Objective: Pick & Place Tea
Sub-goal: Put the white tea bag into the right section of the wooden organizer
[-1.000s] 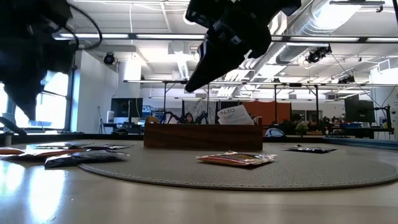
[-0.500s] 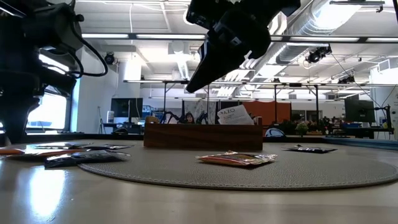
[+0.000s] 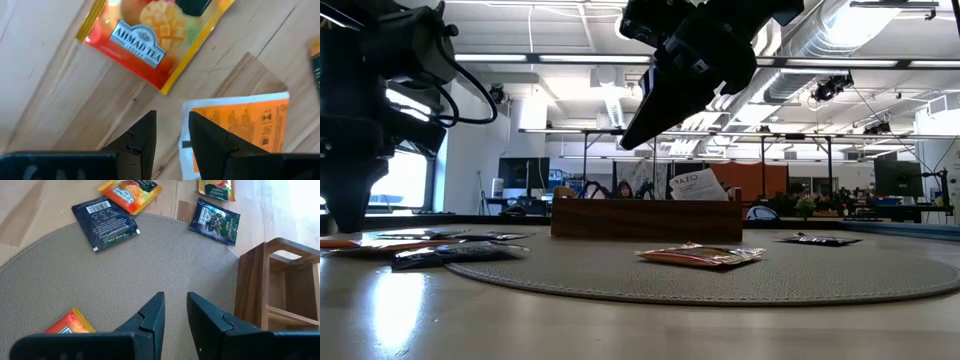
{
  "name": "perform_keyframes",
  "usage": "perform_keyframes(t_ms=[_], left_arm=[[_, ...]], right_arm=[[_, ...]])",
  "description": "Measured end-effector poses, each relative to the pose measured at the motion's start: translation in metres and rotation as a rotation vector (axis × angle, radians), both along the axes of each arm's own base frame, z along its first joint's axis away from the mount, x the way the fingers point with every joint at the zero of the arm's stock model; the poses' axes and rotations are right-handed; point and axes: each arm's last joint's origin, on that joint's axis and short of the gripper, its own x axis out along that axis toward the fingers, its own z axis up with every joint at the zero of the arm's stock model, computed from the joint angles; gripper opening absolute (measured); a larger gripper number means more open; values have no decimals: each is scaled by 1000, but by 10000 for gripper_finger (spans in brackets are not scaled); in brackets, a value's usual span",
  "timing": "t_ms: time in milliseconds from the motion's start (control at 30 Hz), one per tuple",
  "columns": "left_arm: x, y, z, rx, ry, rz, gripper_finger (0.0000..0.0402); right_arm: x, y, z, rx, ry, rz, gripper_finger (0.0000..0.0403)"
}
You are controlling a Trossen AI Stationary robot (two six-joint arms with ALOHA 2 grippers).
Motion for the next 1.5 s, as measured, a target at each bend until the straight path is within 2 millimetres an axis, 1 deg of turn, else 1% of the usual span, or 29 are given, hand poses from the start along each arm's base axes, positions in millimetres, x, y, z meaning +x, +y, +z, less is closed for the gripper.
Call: perform_keyframes(t_ms=[500, 833, 933, 1067, 1100, 1267, 1433, 1500], left_arm=[[1, 0, 0, -1, -9, 3, 112], [7, -1, -11, 8, 77, 10, 110], [7, -1, -13, 9, 84, 14, 88], [8, -2, -11, 8, 83, 15, 21], [8, -2, -11, 6, 83, 21, 11], [12, -3, -5, -5, 66, 47, 9], [32, -7, 10, -52, -86, 53, 2], [42, -9, 20, -76, -160, 42, 1]], right_arm=[[0, 0, 0, 2, -1, -2, 78], [0, 0, 0, 23, 1, -24, 78], [0, 0, 0, 25, 2, -27, 78], [0, 0, 0, 25, 0, -27, 78], [0, 0, 0, 25, -1, -27, 78], [0, 0, 0, 26, -2, -27, 78], [1, -1, 2, 26, -19, -31, 78], [2, -1, 3, 20, -35, -39, 78]])
